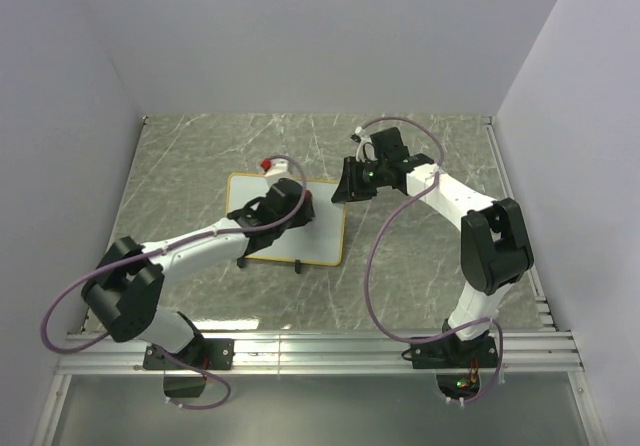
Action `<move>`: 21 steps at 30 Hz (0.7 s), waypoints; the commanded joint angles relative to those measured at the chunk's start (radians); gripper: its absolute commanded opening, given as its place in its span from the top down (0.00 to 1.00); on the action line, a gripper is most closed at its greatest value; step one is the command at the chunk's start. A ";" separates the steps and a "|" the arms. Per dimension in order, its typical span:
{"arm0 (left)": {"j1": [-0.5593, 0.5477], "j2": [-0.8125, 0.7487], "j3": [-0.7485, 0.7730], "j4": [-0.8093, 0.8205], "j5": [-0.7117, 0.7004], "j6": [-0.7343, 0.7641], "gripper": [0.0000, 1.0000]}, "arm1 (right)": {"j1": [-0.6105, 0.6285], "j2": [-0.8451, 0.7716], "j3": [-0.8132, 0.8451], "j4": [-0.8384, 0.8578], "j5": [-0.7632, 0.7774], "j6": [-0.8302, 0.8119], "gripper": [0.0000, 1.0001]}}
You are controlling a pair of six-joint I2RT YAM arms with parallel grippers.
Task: Erase the whiteboard
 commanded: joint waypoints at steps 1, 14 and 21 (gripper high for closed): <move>0.127 -0.013 -0.096 -0.060 -0.125 0.022 1.00 | 0.000 0.003 0.049 -0.110 0.090 -0.019 1.00; 0.029 0.049 -0.041 -0.062 -0.076 0.058 1.00 | 0.002 0.006 0.053 -0.105 0.090 -0.015 1.00; -0.112 0.164 0.044 -0.071 -0.027 0.069 1.00 | 0.002 -0.003 0.053 -0.111 0.094 -0.016 1.00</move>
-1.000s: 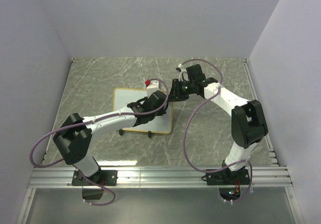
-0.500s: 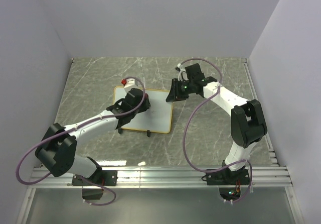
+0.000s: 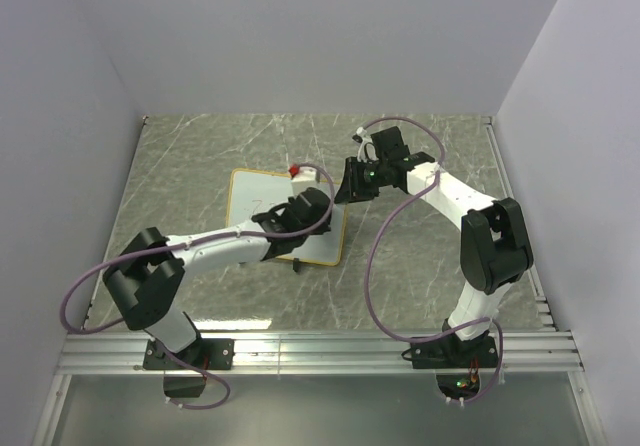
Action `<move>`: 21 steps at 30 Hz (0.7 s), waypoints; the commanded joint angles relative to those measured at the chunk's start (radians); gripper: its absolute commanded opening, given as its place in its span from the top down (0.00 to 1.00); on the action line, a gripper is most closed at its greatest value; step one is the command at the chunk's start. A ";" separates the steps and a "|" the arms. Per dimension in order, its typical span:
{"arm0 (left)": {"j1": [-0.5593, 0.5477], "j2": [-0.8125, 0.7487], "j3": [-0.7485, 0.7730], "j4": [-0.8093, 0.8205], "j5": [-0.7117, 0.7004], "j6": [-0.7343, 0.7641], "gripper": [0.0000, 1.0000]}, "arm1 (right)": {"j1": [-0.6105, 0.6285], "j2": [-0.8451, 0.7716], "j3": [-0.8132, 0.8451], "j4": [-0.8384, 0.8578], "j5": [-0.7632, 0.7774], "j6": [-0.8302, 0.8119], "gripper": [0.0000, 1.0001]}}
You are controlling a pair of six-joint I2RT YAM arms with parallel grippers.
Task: Erase the whiteboard
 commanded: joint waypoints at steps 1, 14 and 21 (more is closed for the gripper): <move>-0.030 0.096 -0.005 -0.067 0.061 0.017 1.00 | 0.000 -0.012 0.028 -0.060 0.074 -0.017 1.00; 0.063 0.012 -0.086 -0.137 -0.005 -0.020 1.00 | -0.002 -0.030 0.017 -0.066 0.080 -0.020 1.00; 0.186 -0.089 -0.197 -0.146 -0.011 -0.027 1.00 | 0.000 -0.038 0.013 -0.065 0.080 -0.020 1.00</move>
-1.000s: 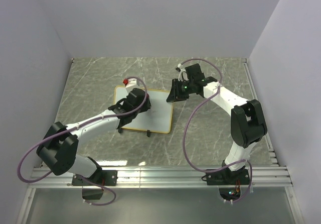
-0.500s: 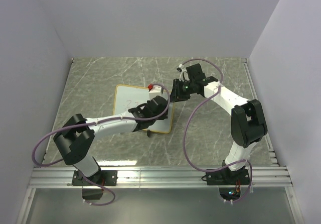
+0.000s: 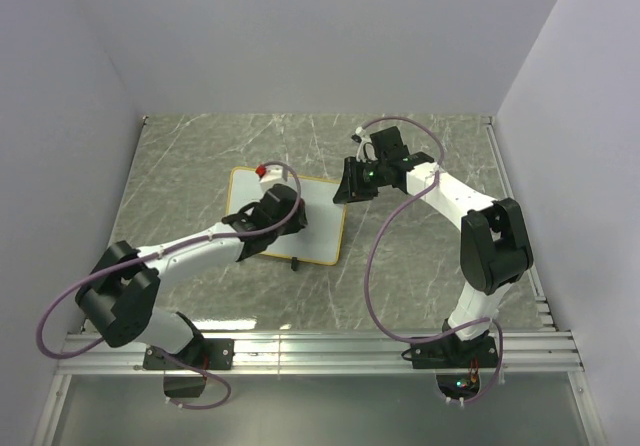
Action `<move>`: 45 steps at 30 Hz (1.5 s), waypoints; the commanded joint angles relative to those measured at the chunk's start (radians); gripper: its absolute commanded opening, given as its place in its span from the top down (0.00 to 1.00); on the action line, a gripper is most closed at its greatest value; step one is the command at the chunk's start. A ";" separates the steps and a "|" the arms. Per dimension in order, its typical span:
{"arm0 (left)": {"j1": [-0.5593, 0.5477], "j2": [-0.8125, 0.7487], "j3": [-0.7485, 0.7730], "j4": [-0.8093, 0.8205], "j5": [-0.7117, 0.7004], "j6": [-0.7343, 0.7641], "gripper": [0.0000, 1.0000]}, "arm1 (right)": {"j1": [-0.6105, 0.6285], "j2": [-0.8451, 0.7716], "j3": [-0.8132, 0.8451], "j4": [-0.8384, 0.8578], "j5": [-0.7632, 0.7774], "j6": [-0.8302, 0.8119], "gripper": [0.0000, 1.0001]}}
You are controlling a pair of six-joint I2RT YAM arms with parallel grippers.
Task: Erase the whiteboard
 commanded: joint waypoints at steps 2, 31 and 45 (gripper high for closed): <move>0.078 0.012 -0.086 -0.135 -0.110 0.011 1.00 | 0.000 -0.038 0.011 -0.068 0.077 -0.020 1.00; 0.194 0.009 0.026 -0.182 -0.119 0.136 1.00 | 0.002 -0.051 0.011 -0.082 0.083 -0.029 1.00; 0.215 0.036 0.071 -0.153 0.010 0.177 1.00 | 0.000 -0.040 0.031 -0.088 0.085 -0.024 1.00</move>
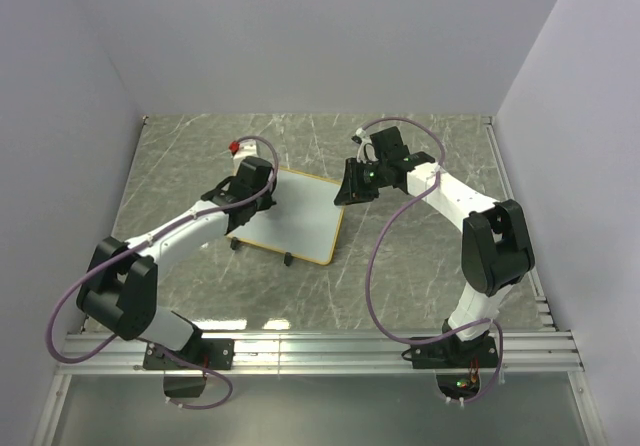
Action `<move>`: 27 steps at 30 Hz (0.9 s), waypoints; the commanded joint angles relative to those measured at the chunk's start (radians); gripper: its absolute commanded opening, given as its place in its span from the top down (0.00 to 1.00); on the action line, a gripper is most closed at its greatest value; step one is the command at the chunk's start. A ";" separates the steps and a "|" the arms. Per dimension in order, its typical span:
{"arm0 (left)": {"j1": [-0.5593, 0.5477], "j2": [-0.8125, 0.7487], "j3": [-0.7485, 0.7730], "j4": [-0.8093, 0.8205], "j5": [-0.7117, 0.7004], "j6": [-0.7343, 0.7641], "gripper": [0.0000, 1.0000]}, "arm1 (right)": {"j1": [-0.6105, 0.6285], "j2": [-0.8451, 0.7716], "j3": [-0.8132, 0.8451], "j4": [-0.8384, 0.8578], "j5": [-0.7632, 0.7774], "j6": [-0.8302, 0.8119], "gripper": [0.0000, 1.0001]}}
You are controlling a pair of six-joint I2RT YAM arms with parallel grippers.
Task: Erase the whiteboard
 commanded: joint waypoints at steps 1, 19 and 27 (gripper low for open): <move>-0.045 0.014 -0.070 0.023 0.030 -0.023 1.00 | -0.004 -0.030 0.029 -0.057 0.086 -0.032 1.00; -0.281 -0.027 -0.170 0.016 -0.002 -0.145 1.00 | 0.005 -0.030 0.037 -0.056 0.083 -0.018 1.00; -0.096 -0.014 -0.029 0.011 0.036 -0.050 1.00 | 0.005 -0.060 0.003 -0.057 0.089 -0.020 1.00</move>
